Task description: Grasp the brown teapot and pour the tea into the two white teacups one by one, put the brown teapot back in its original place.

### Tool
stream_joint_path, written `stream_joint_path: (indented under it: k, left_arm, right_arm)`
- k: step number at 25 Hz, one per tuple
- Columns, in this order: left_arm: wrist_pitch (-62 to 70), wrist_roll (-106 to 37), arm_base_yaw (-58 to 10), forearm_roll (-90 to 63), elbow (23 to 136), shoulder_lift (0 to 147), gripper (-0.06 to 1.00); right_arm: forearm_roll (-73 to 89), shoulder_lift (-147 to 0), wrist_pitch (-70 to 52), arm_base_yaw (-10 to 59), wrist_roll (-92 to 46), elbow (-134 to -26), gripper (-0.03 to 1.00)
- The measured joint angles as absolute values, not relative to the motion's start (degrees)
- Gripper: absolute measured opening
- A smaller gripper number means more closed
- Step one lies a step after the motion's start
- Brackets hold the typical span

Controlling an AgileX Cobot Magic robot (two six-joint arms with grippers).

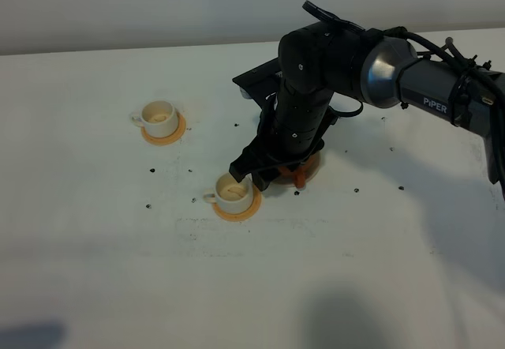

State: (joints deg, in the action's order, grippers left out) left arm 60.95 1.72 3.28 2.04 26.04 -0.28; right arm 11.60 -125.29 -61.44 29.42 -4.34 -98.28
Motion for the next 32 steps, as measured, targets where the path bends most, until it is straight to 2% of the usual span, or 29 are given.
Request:
stream_joint_path:
  k: [20, 27, 32]
  left_arm:
    - [60.95, 1.72, 3.28, 2.04, 26.04, -0.28, 0.35]
    - [60.95, 1.72, 3.28, 2.04, 26.04, -0.28, 0.35]
    - [60.95, 1.72, 3.28, 2.04, 26.04, -0.28, 0.35]
  right_arm:
    - [8.59, -125.10, -63.32, 29.42, -2.96, -98.24, 0.52]
    - [13.15, -120.01, -61.21, 29.89, -4.13, -98.16, 0.52]
    - [10.45, -115.96, -60.26, 29.93, -3.91, -97.60, 0.52]
